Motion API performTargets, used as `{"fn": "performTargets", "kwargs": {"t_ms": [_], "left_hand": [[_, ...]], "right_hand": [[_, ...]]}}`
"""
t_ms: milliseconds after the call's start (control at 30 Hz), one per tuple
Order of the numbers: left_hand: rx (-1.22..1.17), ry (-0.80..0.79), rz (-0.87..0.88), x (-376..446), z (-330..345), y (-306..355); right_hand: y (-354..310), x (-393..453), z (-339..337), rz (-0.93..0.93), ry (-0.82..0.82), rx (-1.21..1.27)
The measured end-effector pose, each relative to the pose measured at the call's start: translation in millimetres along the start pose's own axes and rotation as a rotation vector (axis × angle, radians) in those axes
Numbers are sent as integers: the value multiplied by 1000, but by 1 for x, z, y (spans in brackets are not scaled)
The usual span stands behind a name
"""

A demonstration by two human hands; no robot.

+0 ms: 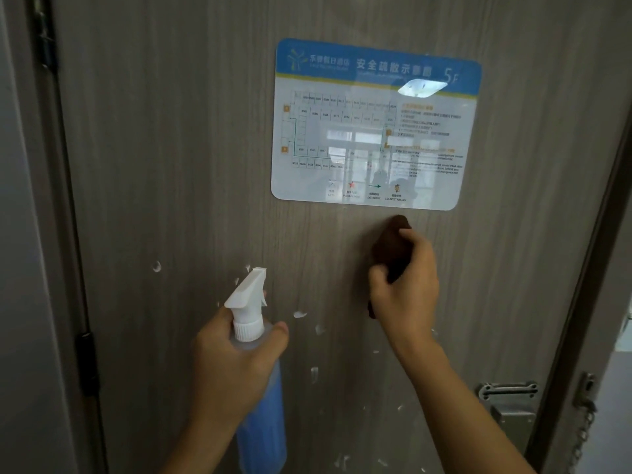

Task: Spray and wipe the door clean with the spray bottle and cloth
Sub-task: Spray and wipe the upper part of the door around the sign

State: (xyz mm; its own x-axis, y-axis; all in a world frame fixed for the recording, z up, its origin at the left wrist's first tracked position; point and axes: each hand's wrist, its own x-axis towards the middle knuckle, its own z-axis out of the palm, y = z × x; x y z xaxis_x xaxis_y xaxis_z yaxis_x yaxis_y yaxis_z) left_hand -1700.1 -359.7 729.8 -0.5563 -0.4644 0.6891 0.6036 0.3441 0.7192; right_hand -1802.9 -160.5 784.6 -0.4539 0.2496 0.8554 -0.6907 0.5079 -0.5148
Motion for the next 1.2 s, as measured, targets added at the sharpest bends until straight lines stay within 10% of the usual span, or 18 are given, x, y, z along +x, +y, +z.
{"fn": "performTargets", "kwargs": {"t_ms": [133,267,567,1200], "left_hand": [[-19,-13,-9,1,4,1],[-36,-6,-10,2,12,3],[-69,-25,-5,1,14,2],[-76,-53,-41,-3,28,-15]], "right_hand": [[-5,23,-33,434,-74,722],[3,32,-39,585,-196,899],[27,31,-41,192,112,19],[29,9,2,-214,14,-438]]}}
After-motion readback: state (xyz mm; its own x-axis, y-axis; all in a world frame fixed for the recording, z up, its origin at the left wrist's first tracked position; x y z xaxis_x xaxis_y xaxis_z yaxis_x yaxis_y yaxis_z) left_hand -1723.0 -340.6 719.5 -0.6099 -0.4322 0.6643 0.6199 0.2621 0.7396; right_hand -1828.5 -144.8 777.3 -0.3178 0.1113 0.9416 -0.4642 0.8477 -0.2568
